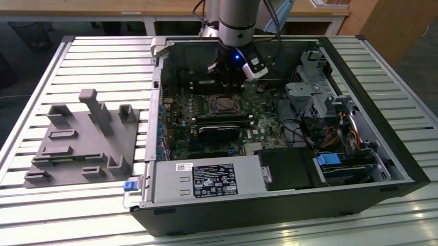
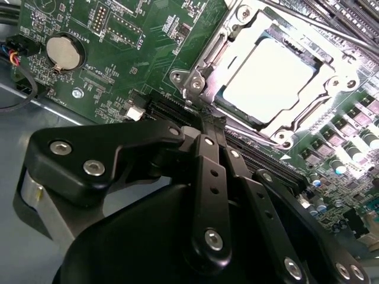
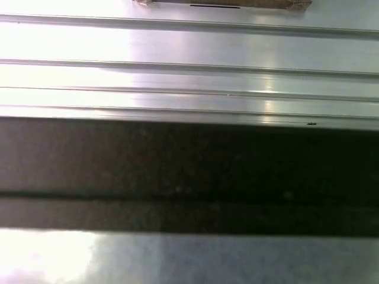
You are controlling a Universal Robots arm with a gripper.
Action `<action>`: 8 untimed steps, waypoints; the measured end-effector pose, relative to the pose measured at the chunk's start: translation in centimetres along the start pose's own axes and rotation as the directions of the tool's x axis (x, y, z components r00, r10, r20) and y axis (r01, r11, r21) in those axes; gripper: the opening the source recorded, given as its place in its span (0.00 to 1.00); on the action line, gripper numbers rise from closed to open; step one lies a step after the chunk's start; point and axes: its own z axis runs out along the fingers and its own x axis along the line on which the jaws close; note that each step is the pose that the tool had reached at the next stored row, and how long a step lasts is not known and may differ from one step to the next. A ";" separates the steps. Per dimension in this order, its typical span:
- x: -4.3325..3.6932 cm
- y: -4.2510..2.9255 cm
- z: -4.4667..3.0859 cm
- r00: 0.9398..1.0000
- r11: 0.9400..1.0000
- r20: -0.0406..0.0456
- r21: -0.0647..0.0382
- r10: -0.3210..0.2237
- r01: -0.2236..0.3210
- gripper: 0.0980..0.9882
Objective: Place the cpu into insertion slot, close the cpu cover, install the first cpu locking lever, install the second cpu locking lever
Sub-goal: 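Install the first cpu locking lever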
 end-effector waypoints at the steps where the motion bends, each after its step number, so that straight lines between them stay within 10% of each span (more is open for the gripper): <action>1: 0.00 0.00 0.01 1.000 1.000 0.000 0.002 0.000 0.000 0.03; 8: 0.01 -0.03 0.36 1.000 1.000 0.000 0.017 0.000 0.000 0.03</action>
